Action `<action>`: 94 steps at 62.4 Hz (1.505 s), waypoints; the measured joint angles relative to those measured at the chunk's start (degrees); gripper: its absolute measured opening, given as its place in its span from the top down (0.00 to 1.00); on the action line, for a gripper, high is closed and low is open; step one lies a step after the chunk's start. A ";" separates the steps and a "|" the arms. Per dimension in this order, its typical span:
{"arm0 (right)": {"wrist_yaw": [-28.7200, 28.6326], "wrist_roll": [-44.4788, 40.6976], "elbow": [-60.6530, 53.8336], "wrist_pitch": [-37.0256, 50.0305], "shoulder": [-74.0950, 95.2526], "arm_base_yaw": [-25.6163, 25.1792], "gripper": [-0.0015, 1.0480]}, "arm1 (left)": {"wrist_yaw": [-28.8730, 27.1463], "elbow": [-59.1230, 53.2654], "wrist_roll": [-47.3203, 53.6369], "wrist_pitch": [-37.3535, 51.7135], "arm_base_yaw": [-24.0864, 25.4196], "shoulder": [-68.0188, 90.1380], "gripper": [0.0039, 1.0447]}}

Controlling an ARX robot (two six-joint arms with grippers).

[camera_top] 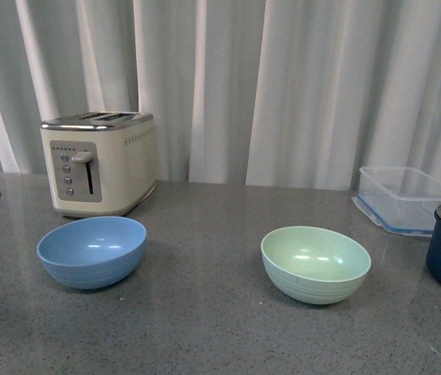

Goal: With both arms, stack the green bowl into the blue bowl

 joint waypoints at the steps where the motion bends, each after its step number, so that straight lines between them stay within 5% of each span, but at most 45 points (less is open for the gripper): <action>1: 0.00 0.00 0.00 0.00 0.00 0.00 0.10 | -0.02 0.37 0.00 -0.04 -0.13 0.35 0.06; 70: 0.00 0.00 0.00 0.00 0.00 0.00 0.10 | -2.25 20.41 -1.77 1.40 -2.93 24.48 0.06; 94: 0.00 0.00 0.00 0.00 0.00 0.00 0.10 | -1.57 20.96 -2.91 1.53 -3.34 25.68 0.64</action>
